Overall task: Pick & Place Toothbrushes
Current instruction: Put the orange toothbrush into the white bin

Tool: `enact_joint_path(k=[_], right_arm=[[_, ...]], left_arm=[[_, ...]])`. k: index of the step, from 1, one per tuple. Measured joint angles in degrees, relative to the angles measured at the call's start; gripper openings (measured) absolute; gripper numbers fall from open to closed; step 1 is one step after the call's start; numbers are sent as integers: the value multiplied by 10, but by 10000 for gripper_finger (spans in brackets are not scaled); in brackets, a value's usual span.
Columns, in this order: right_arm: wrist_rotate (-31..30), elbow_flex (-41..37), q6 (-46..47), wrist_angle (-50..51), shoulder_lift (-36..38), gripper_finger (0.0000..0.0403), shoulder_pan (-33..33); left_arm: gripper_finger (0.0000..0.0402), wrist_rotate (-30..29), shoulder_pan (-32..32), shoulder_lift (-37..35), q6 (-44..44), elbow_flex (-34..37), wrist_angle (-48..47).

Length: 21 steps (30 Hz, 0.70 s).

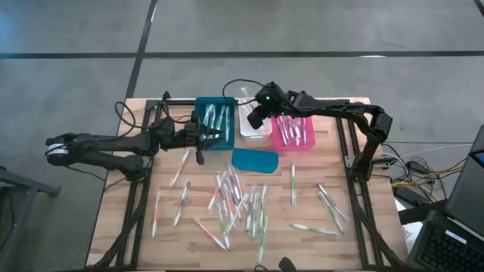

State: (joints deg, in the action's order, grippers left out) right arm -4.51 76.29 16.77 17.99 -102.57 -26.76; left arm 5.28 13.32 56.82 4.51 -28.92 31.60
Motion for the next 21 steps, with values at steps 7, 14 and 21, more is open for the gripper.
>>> enact_joint_path(k=[7,14,21], right_arm=[[-2,0,28,-13,-30,33,6],[-5,0,23,-20,-53,33,7],[-17,-5,23,-11,-53,33,6]], left_arm=[[103,2,0,0,-28,-1,3],[103,2,0,0,-59,-4,3],[103,2,0,0,-75,-3,-6]])
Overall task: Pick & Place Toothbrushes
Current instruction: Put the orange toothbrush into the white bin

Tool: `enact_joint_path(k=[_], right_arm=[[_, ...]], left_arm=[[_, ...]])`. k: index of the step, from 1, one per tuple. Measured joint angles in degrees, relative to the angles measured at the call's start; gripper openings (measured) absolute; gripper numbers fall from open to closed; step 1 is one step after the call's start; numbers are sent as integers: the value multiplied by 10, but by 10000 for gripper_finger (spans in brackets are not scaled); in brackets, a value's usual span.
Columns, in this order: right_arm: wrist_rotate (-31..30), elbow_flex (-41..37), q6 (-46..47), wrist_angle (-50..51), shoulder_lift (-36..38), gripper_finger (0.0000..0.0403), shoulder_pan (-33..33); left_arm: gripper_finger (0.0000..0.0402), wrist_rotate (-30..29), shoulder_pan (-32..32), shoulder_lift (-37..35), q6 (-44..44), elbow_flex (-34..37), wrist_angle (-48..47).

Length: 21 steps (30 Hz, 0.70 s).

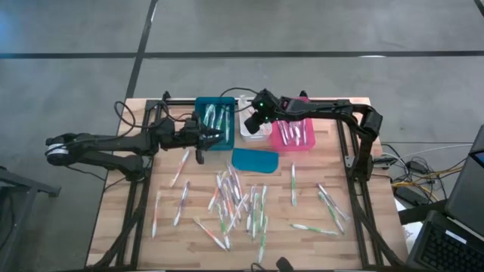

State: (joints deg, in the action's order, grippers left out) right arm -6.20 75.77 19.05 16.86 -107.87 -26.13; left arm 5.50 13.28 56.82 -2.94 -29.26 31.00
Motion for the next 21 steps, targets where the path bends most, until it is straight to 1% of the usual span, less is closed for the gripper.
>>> enact_joint_path(k=[7,10,14,21], right_arm=[[-1,-15,0,0,0,33,0],[-15,-24,3,0,0,33,0],[-16,-32,4,-1,0,35,0],[-16,-39,5,-9,0,65,0]], left_arm=[[103,2,0,0,-6,0,0],[103,2,0,0,-8,1,0],[103,4,0,0,-8,1,1],[103,5,0,0,-8,1,3]])
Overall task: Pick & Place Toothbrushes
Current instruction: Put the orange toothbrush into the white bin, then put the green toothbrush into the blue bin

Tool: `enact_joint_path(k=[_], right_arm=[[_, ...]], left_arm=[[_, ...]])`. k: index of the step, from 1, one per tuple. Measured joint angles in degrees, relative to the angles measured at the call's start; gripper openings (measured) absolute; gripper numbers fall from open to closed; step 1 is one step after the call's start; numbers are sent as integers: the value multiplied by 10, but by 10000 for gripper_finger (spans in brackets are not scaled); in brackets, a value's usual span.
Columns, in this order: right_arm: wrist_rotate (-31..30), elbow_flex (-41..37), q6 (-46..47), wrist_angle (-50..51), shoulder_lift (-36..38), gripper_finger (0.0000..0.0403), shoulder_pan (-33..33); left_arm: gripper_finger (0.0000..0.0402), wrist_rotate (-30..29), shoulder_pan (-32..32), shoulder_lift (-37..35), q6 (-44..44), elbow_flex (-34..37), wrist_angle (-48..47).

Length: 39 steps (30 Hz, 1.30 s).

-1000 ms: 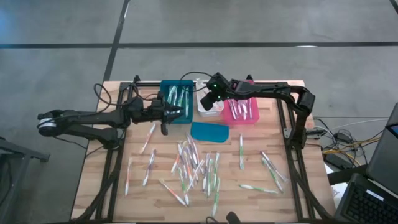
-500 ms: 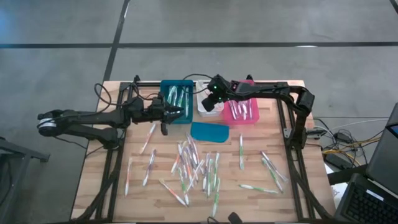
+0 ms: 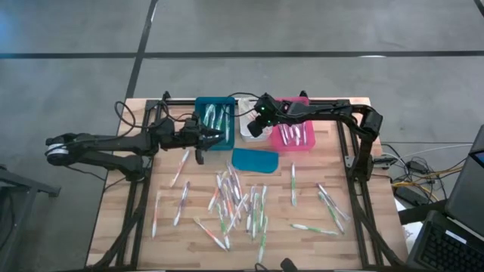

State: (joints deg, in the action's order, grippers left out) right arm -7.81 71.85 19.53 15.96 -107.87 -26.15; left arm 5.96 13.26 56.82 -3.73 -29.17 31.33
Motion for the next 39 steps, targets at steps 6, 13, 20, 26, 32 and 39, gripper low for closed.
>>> enact_joint_path(k=[6,13,20,26,32,39], right_arm=[[1,0,0,-2,0,104,0],[1,10,-13,1,0,148,0],[4,50,-35,20,15,176,3],[6,73,-58,99,37,174,21],[3,65,-74,161,72,144,59],[2,20,-78,167,118,103,112]], left_arm=[[103,0,0,0,0,0,0],[103,0,0,0,0,2,0],[103,0,0,0,2,3,-2],[103,5,0,0,2,3,-3],[104,9,0,0,2,3,-6],[103,58,-3,-3,10,2,-14]])
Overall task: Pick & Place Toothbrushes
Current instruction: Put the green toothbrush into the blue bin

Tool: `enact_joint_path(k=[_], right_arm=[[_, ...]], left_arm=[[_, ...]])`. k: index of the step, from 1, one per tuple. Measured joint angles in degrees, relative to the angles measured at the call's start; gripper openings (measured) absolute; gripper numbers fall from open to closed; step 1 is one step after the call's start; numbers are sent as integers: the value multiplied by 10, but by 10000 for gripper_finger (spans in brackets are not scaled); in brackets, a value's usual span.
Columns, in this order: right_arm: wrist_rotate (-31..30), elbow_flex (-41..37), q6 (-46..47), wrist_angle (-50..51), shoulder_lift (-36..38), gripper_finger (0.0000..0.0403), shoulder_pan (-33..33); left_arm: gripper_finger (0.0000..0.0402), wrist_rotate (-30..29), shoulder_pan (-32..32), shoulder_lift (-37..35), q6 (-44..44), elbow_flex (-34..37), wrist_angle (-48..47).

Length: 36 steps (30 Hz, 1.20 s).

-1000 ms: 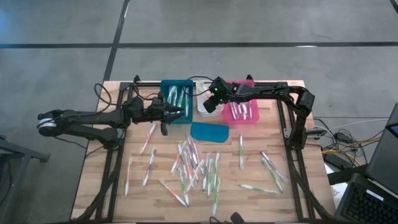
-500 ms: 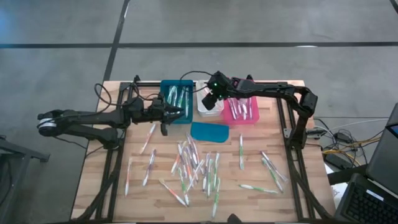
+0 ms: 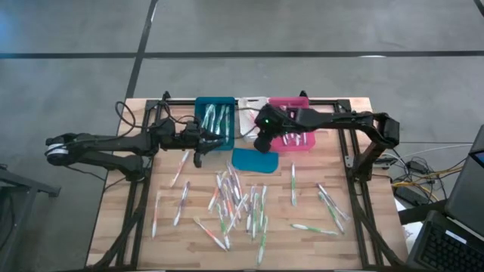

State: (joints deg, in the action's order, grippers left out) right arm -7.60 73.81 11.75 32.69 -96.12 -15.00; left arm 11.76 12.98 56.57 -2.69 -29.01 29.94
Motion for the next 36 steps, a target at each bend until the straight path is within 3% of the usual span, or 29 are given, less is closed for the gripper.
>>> enact_joint_path(k=[6,11,22,29,36], right_arm=[[-30,-53,-2,-4,55,66,42],[-89,-113,0,-23,117,41,79],[-93,-240,11,-71,265,13,101],[-91,-287,18,-83,327,14,101],[-91,-297,18,-81,344,28,103]], left_arm=[[103,6,-25,-1,23,-21,-53],[103,-60,-54,-4,21,-66,-212],[103,-216,-152,-1,-107,-182,-522],[103,-237,-229,10,-243,-196,-573],[102,-238,-310,55,-362,-196,-589]])
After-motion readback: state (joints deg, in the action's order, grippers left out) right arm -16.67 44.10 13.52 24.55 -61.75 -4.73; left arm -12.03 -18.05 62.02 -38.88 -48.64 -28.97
